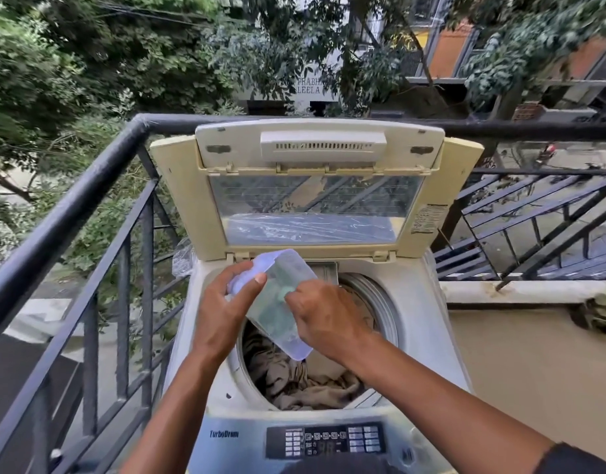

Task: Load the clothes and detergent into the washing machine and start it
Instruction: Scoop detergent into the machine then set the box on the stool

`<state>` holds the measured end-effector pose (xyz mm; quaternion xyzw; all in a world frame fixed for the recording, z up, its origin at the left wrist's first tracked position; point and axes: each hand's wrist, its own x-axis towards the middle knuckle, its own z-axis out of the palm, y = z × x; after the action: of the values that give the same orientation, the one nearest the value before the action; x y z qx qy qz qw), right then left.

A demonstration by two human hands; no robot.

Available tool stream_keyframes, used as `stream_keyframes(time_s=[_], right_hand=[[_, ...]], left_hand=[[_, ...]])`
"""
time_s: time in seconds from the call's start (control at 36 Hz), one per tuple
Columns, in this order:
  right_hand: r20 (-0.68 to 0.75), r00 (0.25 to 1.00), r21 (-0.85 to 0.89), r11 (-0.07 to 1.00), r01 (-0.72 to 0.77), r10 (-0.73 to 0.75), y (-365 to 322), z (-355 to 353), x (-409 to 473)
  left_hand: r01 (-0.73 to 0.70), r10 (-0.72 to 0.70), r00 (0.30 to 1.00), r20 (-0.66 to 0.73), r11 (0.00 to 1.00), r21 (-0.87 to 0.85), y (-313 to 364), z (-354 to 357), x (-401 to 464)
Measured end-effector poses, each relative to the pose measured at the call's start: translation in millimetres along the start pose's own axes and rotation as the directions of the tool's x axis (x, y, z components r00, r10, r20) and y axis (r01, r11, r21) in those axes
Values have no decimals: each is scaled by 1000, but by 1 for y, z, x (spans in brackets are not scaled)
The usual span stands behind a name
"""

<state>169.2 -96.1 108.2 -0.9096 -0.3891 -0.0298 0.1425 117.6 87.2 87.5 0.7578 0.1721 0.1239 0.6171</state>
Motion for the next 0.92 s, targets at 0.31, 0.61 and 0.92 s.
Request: stream_keyframes(time_s=[0.31, 0.61, 0.92], right_hand=[[-32, 985, 56, 984, -170, 171, 1, 13, -4], [-135, 964, 224, 955, -196, 230, -9, 35, -10], [38, 851, 499, 728, -470, 523, -11, 47, -6]], left_hand=[[-4, 33, 992, -119, 971, 238, 7, 9, -6], [6, 91, 967, -239, 926, 378, 6, 22, -17], [-41, 137, 959, -247, 933, 357, 2, 28, -27]])
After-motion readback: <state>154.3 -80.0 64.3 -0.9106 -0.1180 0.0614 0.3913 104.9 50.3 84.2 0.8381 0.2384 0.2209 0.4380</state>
